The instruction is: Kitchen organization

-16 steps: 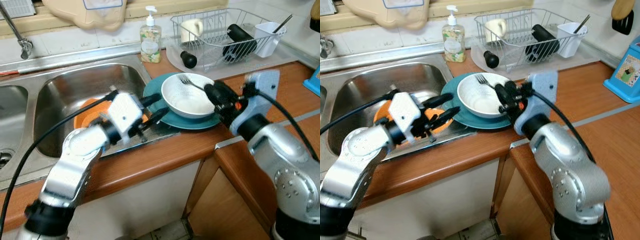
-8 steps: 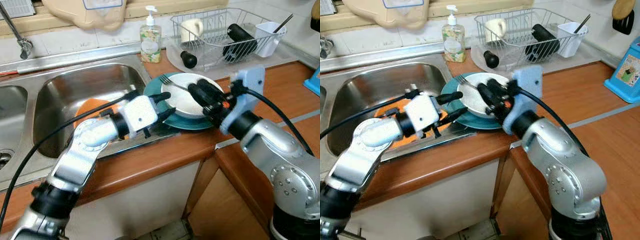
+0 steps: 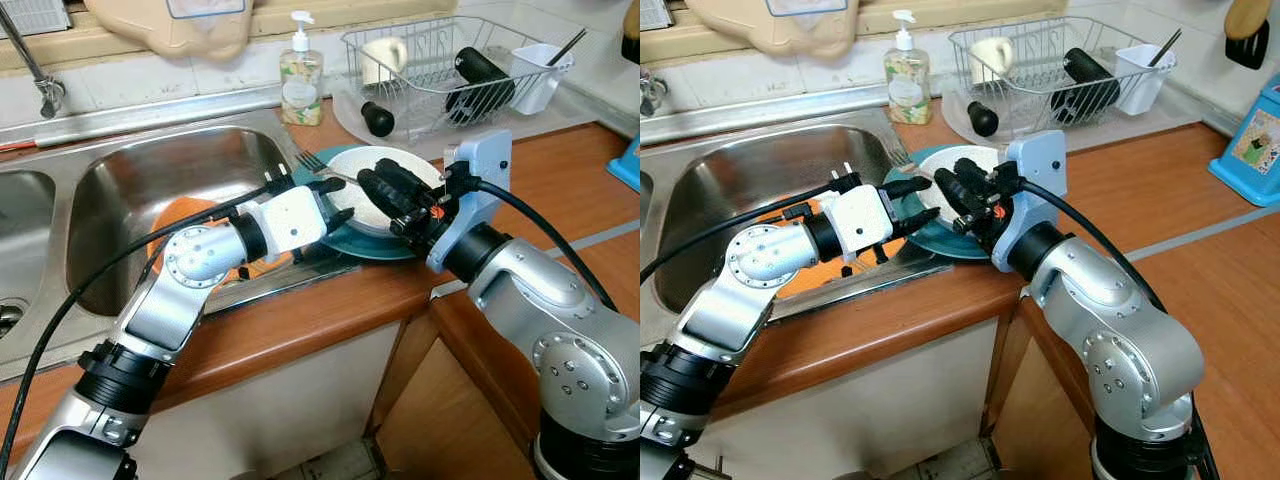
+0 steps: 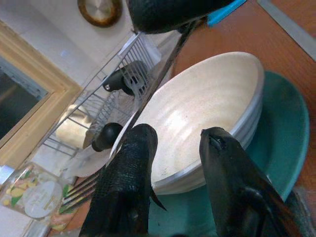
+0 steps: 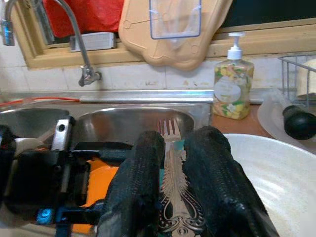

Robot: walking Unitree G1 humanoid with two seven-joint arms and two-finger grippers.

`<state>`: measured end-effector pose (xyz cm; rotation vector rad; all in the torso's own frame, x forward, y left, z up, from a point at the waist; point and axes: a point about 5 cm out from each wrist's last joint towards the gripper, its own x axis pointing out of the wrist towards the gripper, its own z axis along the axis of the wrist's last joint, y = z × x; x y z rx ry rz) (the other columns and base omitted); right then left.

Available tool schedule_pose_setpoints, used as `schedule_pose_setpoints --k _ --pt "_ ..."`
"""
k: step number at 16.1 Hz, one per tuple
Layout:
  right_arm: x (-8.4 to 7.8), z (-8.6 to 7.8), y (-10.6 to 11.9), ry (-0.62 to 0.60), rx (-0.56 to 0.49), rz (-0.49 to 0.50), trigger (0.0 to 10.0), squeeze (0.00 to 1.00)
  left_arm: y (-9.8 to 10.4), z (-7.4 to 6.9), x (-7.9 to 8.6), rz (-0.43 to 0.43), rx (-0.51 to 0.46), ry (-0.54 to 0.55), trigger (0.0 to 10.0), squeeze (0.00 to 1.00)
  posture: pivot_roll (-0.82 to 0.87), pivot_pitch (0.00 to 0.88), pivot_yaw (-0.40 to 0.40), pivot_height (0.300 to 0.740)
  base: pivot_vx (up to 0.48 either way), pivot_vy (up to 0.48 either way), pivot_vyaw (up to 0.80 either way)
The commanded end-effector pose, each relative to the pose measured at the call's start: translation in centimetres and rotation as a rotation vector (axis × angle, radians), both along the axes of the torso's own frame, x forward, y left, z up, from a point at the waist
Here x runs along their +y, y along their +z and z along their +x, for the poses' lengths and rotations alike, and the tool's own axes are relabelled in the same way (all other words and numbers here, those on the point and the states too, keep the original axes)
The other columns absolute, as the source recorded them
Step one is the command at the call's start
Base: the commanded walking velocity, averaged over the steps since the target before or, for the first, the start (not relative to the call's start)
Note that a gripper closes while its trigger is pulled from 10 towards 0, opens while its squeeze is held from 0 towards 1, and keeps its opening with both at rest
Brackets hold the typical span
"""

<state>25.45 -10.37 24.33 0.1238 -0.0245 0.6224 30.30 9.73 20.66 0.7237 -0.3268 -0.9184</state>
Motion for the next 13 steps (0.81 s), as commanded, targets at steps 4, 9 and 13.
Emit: schedule_pose_setpoints --k 4,9,13 --pt "0.0 0.2 -0.3 -0.016 0.023 -0.036 0.0 0.00 0.1 0.0 0.2 0.013 -0.024 0.000 10.0 0.00 -0.14 0.000 0.035 0.740 0.000 0.000 0.00" --pt "0.9 -0.8 -0.8 0.081 0.043 -0.074 0.0 0.00 -0.1 0.4 0.3 0.029 -0.041 0.021 10.0 0.00 -0.14 0.000 0.034 0.740 0.000 0.000 0.00" --pt "1.0 -0.8 -1.1 0.082 0.053 -0.083 0.0 0.00 0.0 0.6 0.2 0.031 -0.048 0.026 10.0 0.00 -0.15 0.000 0.035 0.740 0.000 0.000 0.00"
